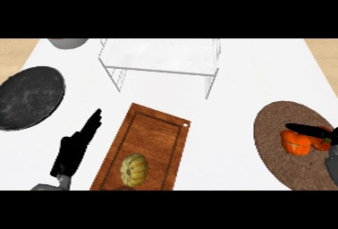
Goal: Pick the tomato from the placemat and place it in the tiered shelf
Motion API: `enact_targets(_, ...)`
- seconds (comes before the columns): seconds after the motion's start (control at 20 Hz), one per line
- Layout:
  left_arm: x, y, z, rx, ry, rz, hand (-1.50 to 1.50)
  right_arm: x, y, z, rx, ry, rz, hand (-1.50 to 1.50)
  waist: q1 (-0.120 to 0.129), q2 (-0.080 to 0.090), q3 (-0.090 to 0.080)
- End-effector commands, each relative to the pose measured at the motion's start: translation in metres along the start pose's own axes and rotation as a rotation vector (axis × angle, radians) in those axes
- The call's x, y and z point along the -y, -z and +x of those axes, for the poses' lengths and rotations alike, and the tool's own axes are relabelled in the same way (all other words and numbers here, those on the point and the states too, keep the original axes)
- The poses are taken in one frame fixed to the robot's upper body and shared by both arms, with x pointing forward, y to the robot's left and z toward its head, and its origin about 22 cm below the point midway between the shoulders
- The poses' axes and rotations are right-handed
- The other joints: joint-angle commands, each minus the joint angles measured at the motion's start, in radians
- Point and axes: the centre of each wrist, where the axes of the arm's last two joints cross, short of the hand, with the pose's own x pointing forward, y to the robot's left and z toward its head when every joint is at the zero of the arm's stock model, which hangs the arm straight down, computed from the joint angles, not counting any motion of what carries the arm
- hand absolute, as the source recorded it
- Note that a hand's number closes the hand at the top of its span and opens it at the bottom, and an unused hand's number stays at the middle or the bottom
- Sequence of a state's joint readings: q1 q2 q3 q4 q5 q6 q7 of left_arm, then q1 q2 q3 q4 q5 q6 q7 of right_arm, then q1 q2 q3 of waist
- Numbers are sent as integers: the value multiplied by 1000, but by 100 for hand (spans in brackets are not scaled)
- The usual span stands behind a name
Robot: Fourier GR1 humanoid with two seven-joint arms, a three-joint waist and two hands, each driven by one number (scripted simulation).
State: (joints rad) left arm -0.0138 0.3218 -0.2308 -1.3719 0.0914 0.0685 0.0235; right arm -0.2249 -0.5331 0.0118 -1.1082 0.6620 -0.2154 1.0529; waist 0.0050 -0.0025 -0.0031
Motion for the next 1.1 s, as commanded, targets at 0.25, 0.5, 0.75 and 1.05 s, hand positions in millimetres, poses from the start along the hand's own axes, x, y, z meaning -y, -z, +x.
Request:
enact_targets(0.25, -18, -8, 8, 13, 1, 4, 0, -4, 23, 5, 2, -9, 47, 150, 0, 2, 3)
enact_targets(0.5, -20, 7, 2, 19, -6, -11, 0, -13, 25, 5, 78, -36, -1, 150, -2, 3, 3)
enact_targets(0.75, 16, 5, -6, -12, 7, 17, 0, -3, 22, 14, 72, -36, -74, 150, -3, 2, 3)
enact_targets(1.05, 1, 5, -5, -16, -9, -2, 0, -74, -90, 59, 405, -116, 29, 150, 8, -6, -1)
